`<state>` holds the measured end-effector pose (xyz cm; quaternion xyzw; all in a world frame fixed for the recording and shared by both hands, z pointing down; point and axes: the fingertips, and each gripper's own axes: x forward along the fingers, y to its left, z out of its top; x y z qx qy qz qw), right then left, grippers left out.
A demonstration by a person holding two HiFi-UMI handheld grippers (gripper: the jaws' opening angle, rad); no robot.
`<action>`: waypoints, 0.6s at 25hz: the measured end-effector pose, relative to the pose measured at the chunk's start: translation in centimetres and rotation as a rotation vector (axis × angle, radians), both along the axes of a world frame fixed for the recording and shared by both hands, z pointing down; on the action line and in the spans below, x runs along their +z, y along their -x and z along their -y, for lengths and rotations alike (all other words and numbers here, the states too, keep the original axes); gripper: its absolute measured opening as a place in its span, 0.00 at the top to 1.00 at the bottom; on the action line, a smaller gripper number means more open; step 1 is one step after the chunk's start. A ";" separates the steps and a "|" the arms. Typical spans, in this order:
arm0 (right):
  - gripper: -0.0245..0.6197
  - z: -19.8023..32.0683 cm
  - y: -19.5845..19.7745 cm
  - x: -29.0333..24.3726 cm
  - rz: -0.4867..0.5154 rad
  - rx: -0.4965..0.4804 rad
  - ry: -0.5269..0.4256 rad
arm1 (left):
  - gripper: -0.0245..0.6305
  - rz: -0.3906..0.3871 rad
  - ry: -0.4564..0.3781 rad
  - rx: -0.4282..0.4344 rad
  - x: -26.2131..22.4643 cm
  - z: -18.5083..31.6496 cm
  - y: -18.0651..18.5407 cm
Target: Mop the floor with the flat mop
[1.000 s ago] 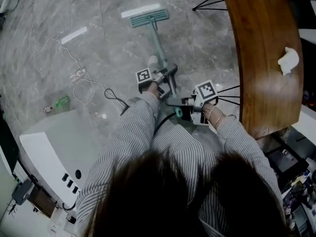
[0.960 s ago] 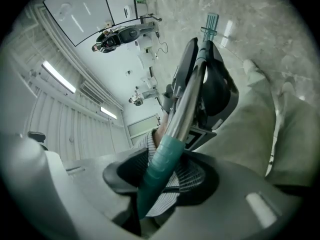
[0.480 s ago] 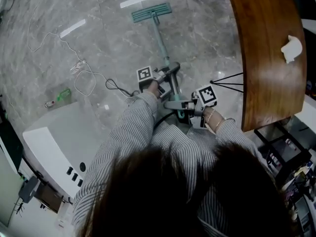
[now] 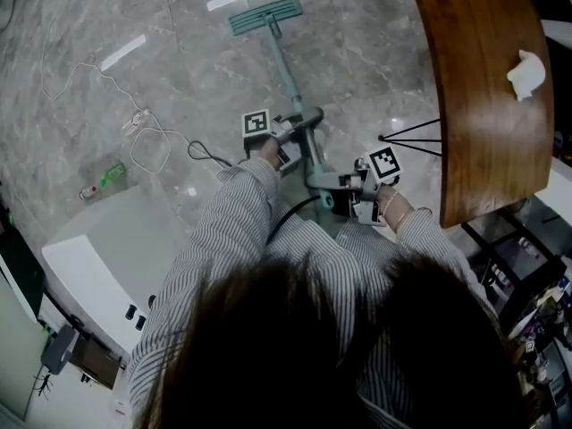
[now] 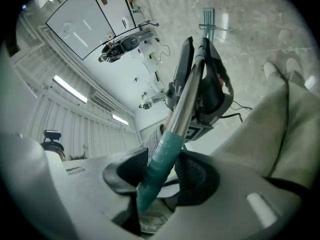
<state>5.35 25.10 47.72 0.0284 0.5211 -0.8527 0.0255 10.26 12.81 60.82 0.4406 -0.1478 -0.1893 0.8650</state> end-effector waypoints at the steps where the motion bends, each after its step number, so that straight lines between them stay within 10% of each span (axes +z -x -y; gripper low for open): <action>1: 0.72 0.0 0.1 -0.1 0.001 0.004 -0.004 | 0.82 -0.002 -0.001 0.000 -0.1 0.0 0.0; 15: 0.73 -2.7 2.4 1.3 -0.066 -0.079 0.033 | 0.83 0.032 0.021 -0.005 1.2 -1.9 1.9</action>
